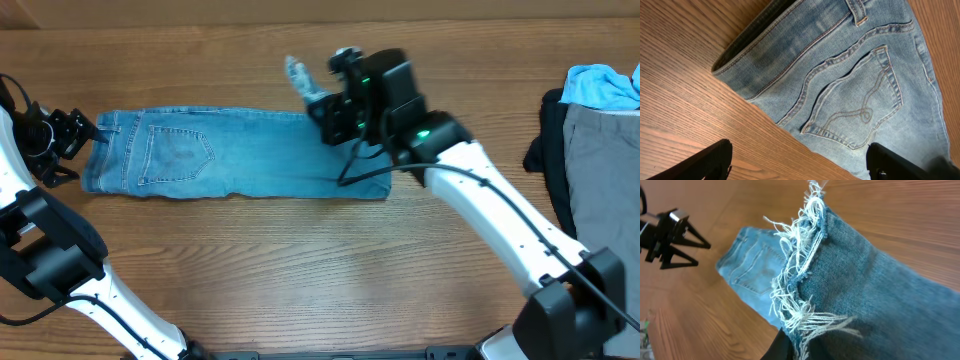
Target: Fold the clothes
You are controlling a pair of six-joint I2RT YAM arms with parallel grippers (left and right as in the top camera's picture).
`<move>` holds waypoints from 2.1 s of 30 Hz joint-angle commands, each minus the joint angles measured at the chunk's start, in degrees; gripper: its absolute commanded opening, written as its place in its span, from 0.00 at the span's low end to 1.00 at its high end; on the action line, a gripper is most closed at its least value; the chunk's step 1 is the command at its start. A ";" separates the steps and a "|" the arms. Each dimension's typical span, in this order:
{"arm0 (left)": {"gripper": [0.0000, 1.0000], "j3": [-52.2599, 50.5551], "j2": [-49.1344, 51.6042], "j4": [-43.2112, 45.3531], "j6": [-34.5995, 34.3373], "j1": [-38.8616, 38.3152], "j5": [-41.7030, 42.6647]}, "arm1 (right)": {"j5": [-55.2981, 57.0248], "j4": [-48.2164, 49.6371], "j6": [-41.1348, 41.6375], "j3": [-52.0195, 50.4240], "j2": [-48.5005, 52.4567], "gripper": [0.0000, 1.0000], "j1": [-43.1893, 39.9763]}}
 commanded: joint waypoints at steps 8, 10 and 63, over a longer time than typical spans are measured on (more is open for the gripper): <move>0.89 1.29 -0.35 -0.98 0.28 -0.35 0.79 | 6.45 6.56 4.85 1.92 8.37 0.04 6.64; 0.90 1.29 -0.35 -0.96 0.26 -0.35 0.70 | 6.43 6.67 5.38 1.92 9.20 0.04 6.64; 0.91 1.29 -0.35 -1.86 0.28 -1.38 0.17 | 11.80 23.12 21.31 1.88 21.00 0.04 13.40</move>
